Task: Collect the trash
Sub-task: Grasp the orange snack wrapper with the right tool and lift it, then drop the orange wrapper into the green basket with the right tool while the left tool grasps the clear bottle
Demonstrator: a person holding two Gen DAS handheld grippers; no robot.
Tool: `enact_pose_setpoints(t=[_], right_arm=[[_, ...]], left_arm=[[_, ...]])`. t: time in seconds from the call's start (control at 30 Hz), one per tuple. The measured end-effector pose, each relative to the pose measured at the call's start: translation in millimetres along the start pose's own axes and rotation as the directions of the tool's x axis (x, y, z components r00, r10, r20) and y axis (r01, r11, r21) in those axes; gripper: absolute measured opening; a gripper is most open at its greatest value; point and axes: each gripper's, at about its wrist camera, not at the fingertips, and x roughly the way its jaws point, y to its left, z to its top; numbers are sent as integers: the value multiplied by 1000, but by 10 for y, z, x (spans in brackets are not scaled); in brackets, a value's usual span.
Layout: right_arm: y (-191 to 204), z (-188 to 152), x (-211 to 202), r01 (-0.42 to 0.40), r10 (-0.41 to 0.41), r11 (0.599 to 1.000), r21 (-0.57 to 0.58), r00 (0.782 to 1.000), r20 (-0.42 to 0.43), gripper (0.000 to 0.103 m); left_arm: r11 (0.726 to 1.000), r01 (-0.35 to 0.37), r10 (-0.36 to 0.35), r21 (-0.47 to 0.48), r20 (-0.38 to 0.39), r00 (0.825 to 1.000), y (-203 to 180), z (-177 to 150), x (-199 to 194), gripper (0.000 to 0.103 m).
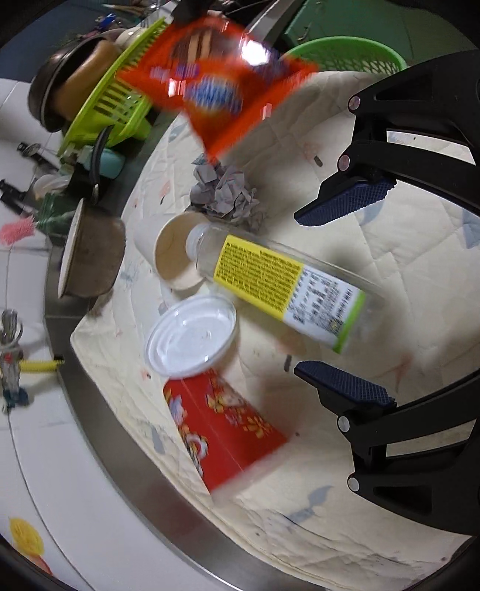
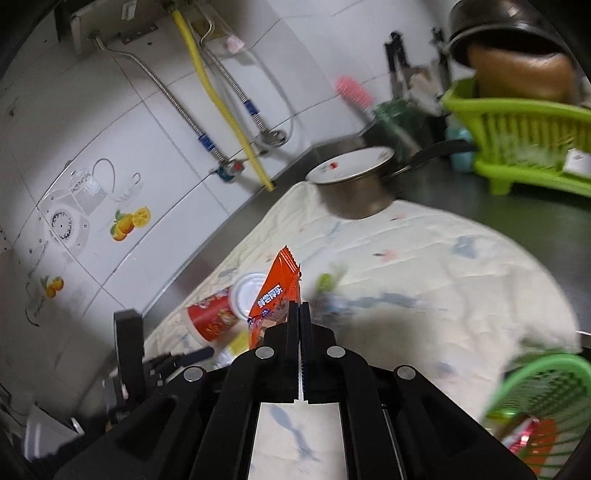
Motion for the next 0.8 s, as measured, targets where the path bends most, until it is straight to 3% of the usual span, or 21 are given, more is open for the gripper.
enact_pose_setpoints(t=[0.2,0.33,0.53,0.67,0.8], right_arm=[[-271,-202,-504,105,-105,994,-14,994,33,1],[-391,-375,-779,221,-219,974,-53,975,44,1],[-689,-708,-1054,366,-366,930,-44,931,10,1],[-965,-942,-1144,452,-452,892,-10,891,-33,1],[-1175,-1121,-1162,517,-516,856,-2,854,-72,1]], left_arm=[[1000,14,-14,13,-24,1000,-43,75,154,68],[1000,6,-5,26,-42,999,-58,77,236,62],[999,-12,14,43,-44,999,-77,55,252,56],[998,-18,21,54,-40,999,-147,1,165,45],[999,-8,10,43,-36,999,-184,-68,33,43]])
